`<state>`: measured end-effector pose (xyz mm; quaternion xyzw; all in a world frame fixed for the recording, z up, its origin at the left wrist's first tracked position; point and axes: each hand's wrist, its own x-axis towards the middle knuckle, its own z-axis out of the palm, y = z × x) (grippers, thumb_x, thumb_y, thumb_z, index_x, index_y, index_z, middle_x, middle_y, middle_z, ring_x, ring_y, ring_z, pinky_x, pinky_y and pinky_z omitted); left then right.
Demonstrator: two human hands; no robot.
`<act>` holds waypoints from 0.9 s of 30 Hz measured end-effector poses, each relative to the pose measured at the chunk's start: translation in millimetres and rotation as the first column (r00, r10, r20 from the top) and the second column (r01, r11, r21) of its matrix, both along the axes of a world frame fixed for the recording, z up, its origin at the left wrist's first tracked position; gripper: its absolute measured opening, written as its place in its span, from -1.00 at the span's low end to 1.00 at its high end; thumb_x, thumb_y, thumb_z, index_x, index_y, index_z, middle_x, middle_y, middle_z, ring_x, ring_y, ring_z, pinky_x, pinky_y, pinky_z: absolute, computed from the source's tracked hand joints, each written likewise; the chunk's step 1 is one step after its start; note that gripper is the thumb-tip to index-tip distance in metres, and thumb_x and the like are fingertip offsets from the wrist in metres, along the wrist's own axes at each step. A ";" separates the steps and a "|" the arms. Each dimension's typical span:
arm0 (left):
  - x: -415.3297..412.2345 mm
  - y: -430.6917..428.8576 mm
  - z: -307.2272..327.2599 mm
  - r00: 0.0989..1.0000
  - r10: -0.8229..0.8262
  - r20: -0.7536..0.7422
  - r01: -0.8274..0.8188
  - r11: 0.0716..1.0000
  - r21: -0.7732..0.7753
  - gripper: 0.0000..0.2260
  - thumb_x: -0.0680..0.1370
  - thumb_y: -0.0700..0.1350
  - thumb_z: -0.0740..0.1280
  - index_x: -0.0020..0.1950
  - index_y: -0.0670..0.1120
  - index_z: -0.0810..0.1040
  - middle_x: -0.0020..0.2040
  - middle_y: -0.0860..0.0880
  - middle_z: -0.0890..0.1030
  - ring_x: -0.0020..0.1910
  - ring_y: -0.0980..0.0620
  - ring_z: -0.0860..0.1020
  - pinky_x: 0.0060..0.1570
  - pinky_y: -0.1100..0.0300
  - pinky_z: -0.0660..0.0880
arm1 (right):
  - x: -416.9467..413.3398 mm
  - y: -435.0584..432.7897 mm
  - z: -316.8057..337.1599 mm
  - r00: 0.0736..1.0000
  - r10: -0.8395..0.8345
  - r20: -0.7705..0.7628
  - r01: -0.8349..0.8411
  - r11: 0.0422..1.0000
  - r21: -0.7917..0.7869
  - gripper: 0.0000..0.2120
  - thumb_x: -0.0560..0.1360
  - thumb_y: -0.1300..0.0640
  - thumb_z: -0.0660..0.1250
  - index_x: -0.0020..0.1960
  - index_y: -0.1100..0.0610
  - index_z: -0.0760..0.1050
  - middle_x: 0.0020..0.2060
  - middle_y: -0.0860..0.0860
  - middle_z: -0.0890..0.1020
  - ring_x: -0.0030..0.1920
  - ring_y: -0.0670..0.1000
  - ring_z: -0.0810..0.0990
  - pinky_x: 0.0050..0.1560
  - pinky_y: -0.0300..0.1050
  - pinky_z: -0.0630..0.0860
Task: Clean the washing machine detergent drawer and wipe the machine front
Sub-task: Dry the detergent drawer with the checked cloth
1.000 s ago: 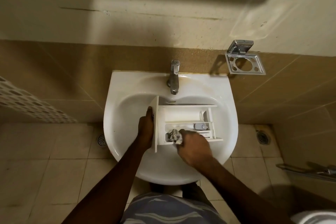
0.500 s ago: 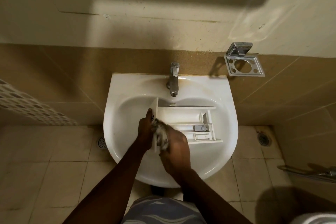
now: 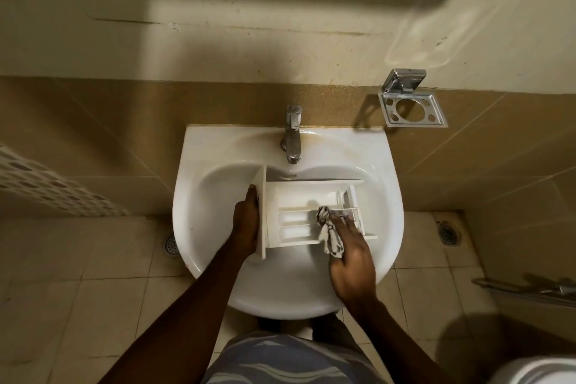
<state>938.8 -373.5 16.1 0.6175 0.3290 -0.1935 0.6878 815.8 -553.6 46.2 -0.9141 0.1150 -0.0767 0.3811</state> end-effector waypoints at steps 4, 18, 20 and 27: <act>-1.9 0.5 0.9 1.000 0.014 0.012 -0.014 1.000 -0.002 -0.54 0.64 0.18 0.19 0.03 -0.18 0.65 -0.03 -0.27 0.68 -0.06 -0.26 0.66 0.07 -0.16 0.61 | 6.3 49.2 8.5 0.982 0.172 0.079 -0.165 0.982 -0.087 -0.33 0.40 0.20 0.15 0.53 0.11 0.26 0.51 0.02 0.30 0.56 -0.02 0.13 0.53 0.01 0.14; -4.2 -0.8 6.1 1.000 0.020 0.014 -0.020 1.000 -0.022 -0.59 0.66 0.17 0.15 -0.07 -0.10 0.62 -0.01 -0.24 0.66 -0.10 -0.19 0.64 -0.02 -0.06 0.59 | 16.1 -11.0 -9.7 0.978 0.014 -0.206 0.022 0.985 0.173 -0.43 0.46 0.01 0.13 0.47 -0.02 0.39 0.47 -0.13 0.34 0.50 -0.09 0.18 0.49 -0.08 0.12; -6.9 -0.6 6.4 1.000 0.023 0.017 -0.023 0.999 -0.023 -0.57 0.65 0.19 0.16 -0.05 -0.11 0.63 0.03 -0.26 0.66 -0.04 -0.24 0.65 0.04 -0.12 0.59 | 27.3 -7.5 7.8 0.931 -0.196 -0.309 0.326 0.826 0.459 -0.58 0.47 0.03 0.19 0.28 -0.01 0.57 0.18 -0.09 0.62 0.25 -0.01 0.51 0.29 -0.04 0.39; -14.1 4.6 16.6 0.997 0.041 0.073 -0.031 0.990 -0.135 -0.50 0.53 0.28 0.28 -0.01 -0.14 0.71 0.05 -0.28 0.68 0.02 -0.30 0.65 0.15 -0.25 0.57 | 58.9 29.4 59.8 0.956 -0.273 0.106 0.197 0.867 0.457 -0.69 0.54 0.28 0.22 0.18 0.03 0.59 0.03 -0.06 0.67 0.04 -0.05 0.59 0.16 -0.10 0.50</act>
